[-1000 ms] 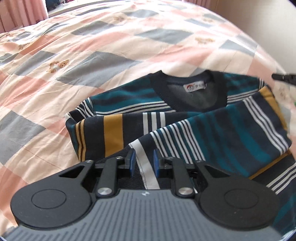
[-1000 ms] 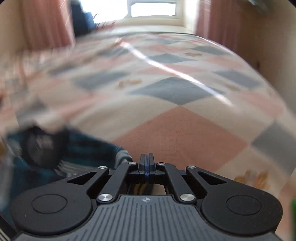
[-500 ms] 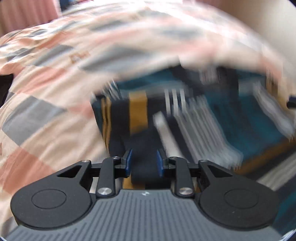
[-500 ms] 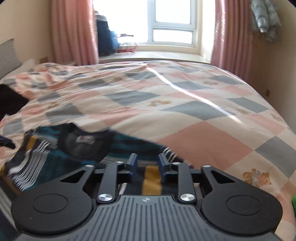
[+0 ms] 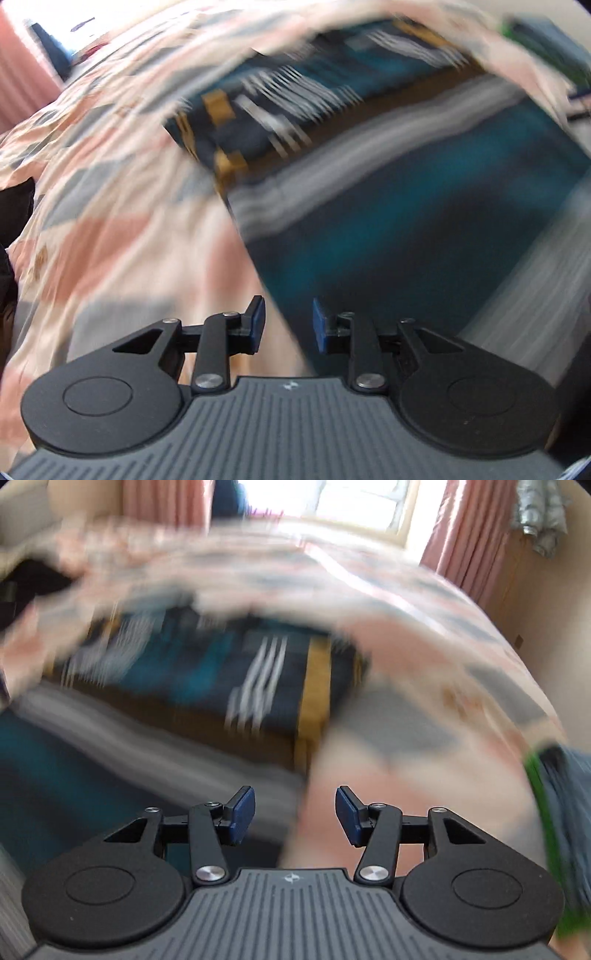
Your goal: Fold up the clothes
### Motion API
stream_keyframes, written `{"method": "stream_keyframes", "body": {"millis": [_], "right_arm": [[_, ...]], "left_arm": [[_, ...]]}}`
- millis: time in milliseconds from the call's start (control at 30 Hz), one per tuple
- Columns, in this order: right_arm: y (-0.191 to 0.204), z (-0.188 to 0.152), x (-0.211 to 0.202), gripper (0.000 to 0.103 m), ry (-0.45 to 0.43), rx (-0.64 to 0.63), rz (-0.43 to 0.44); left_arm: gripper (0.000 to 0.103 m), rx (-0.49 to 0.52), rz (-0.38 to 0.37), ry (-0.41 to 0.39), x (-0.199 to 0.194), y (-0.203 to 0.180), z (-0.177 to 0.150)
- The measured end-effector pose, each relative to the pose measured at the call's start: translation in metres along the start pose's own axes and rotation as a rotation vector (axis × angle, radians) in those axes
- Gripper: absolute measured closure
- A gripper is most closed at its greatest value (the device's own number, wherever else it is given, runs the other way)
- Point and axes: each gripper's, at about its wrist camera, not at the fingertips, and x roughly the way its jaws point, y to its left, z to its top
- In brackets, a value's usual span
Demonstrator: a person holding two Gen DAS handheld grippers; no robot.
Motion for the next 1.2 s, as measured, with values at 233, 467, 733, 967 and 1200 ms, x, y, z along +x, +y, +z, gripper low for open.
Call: {"method": "stream_keyframes", "body": {"millis": [233,467,733,967,1200], "right_arm": [[0.048,-0.119,-0.055,0.052,0.134,-0.274,-0.072],[0.102,-0.224,-0.068,0.046,0.011,-1.093,-0.135],[0.110,-0.243,-0.067,0.039,-0.207,-1.401,-0.151],[0.108,-0.239,-0.069,0.069,-0.196,-1.566,0.004],[0.053,-0.074,-0.066,0.088,0.238,-0.720,0.534]], "left_arm": [[0.070,0.533,0.066,-0.079,-0.032,-0.071,-0.107],[0.067,1.195,0.220,-0.306,-0.016,-0.112,-0.192],[0.058,1.293,0.289,-0.438,-0.004,-0.119,-0.196],[0.091,1.145,0.036,-0.303,-0.030,-0.101,-0.152],[0.093,0.189,-0.438,0.006,-0.035,0.007,-0.027]]}}
